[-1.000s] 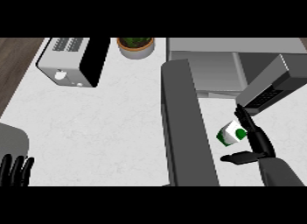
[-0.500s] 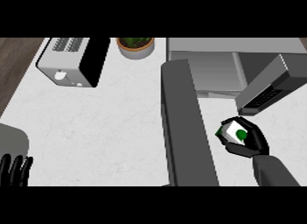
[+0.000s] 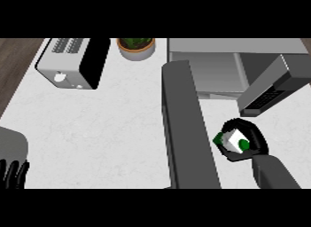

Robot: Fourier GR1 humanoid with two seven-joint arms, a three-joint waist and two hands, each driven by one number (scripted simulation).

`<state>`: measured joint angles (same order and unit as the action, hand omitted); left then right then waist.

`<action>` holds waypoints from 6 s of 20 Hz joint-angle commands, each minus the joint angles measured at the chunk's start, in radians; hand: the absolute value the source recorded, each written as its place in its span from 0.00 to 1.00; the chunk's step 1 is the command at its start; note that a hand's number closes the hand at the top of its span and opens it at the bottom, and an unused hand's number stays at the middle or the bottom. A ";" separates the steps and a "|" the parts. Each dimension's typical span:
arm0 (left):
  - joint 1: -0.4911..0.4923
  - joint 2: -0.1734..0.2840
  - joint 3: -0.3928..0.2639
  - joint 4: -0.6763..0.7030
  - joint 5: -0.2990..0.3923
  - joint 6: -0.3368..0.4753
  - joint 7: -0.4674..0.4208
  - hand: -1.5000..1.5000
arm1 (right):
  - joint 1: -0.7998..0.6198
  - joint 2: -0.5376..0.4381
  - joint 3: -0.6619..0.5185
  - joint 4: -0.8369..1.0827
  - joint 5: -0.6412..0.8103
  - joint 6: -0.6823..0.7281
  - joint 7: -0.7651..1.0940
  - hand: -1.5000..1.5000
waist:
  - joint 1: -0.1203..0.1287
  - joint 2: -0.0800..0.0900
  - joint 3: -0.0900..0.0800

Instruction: Pick up the milk, place it into the microwave and close the microwave

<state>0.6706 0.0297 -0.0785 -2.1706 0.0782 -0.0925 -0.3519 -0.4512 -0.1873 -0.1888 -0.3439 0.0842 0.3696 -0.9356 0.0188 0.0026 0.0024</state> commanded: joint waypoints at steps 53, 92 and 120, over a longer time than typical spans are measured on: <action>-0.005 0.041 0.305 0.089 0.192 -0.196 -0.016 0.00 | -0.143 0.186 0.125 -0.408 -0.183 -0.608 0.431 1.00 | 0.002 0.003 -0.002; -0.150 0.073 0.330 0.239 0.169 -0.268 -0.036 0.00 | -0.563 0.019 0.029 0.227 0.008 -1.139 0.146 1.00 | 0.086 0.045 0.001; -0.257 0.079 0.308 0.323 0.151 -0.265 -0.015 0.00 | -0.581 -0.027 0.083 0.277 0.090 -1.218 0.219 0.00 | 0.138 0.064 0.003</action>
<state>0.4191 0.1225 0.2407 -1.8560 0.2380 -0.3604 -0.3531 -1.0164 -0.2249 -0.1097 -0.0648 0.1675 -0.8031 -0.7117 0.1502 0.0695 0.0066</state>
